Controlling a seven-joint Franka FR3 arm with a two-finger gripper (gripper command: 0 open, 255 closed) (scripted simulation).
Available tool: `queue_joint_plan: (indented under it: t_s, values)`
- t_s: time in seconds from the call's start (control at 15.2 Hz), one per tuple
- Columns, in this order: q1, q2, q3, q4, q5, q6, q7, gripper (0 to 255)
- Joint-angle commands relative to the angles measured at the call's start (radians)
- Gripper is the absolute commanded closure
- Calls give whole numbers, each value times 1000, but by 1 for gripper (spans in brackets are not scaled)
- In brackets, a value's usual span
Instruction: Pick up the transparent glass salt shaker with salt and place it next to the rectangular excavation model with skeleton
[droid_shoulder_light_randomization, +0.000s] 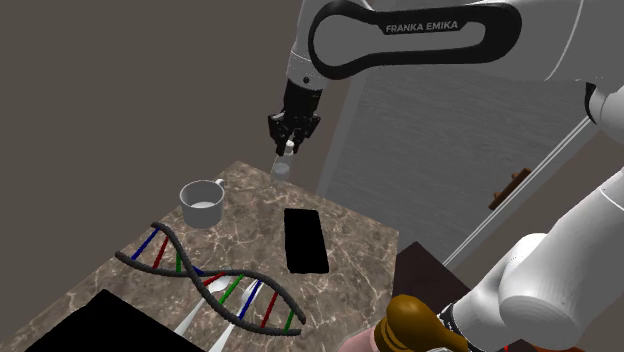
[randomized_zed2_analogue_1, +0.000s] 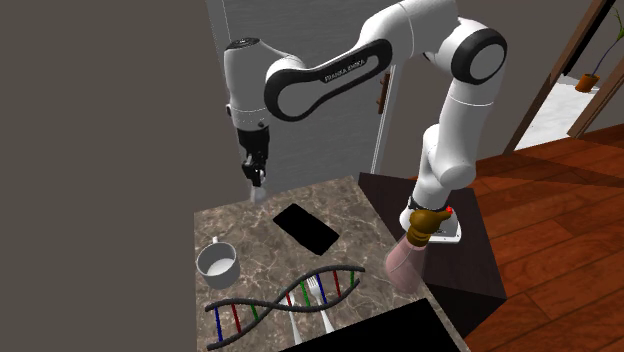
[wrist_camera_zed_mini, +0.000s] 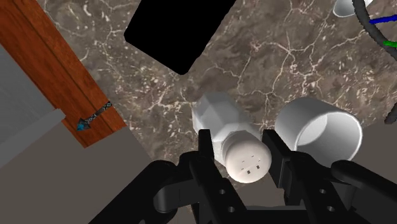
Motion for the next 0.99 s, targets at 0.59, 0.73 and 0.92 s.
queue_joint_plan:
  t_s: [0.59, 0.73, 0.92]
  values:
    - [11, -69, 11, 35, 15, -101, 25, 255]
    - [25, -128, 24, -30, 32, -92, 46, 255]
    - [48, -214, 46, -117, 59, -84, 80, 255]
